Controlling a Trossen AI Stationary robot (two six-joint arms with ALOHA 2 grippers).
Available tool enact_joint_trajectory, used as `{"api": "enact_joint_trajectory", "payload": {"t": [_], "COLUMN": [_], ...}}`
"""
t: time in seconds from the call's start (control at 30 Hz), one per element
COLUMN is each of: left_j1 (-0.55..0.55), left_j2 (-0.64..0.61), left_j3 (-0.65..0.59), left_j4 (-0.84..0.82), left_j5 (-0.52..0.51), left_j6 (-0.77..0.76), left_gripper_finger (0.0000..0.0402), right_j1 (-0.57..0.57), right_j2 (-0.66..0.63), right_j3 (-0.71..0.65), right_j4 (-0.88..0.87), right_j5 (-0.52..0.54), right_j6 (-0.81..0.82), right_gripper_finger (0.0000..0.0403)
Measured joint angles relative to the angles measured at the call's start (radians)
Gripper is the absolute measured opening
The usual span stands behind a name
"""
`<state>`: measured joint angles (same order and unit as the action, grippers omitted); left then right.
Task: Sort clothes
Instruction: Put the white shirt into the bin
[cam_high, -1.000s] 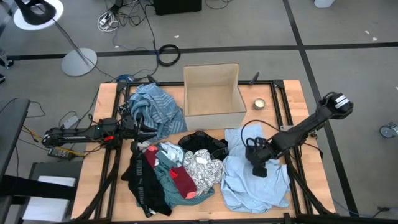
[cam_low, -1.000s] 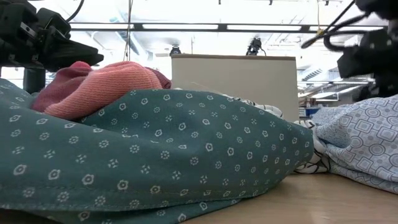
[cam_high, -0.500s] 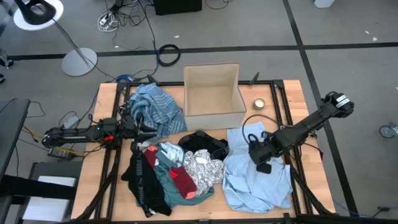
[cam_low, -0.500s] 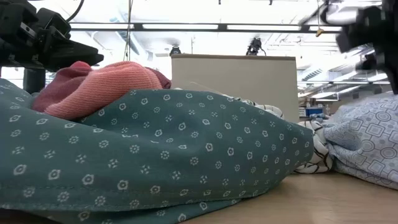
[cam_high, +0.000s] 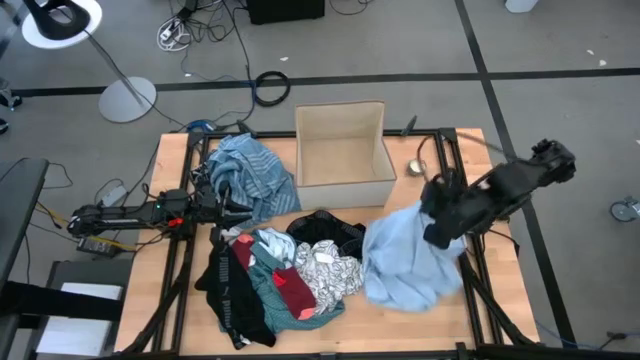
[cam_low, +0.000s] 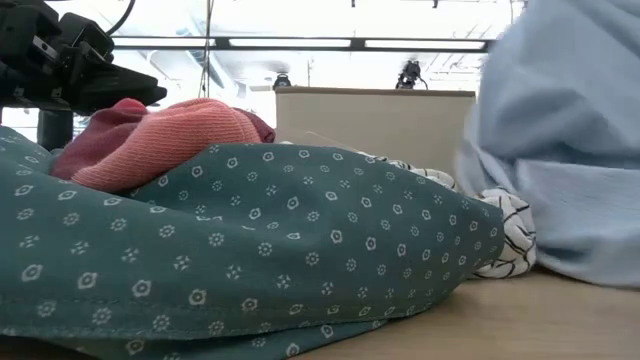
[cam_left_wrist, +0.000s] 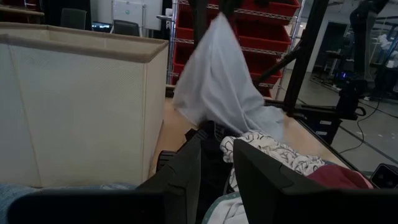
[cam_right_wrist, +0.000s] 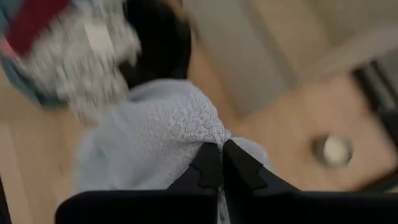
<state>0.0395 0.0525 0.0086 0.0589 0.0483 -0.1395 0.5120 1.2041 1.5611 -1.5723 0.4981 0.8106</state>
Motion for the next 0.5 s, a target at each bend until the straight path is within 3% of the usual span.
{"api": "enact_joint_trajectory", "payload": {"t": [0.13, 0.27, 0.5], "left_j1": [0.000, 0.000, 0.000], "left_j2": [0.000, 0.000, 0.000], "left_j3": [0.000, 0.000, 0.000], "left_j4": [0.000, 0.000, 0.000], "left_j5": [0.000, 0.000, 0.000], "left_j6": [0.000, 0.000, 0.000], "left_gripper_finger": [0.0101, 0.0101, 0.0101], "right_j1": [-0.026, -0.082, -0.264], "right_j2": [0.009, 0.026, 0.075], "right_j3": [0.148, 0.259, 0.353], "right_j4": [0.026, 0.153, 0.607], "right_j5": [0.102, 0.165, 0.106], "right_j6": [-0.091, -0.284, -0.769], "right_gripper_finger": [0.0003, 0.0003, 0.0003]}}
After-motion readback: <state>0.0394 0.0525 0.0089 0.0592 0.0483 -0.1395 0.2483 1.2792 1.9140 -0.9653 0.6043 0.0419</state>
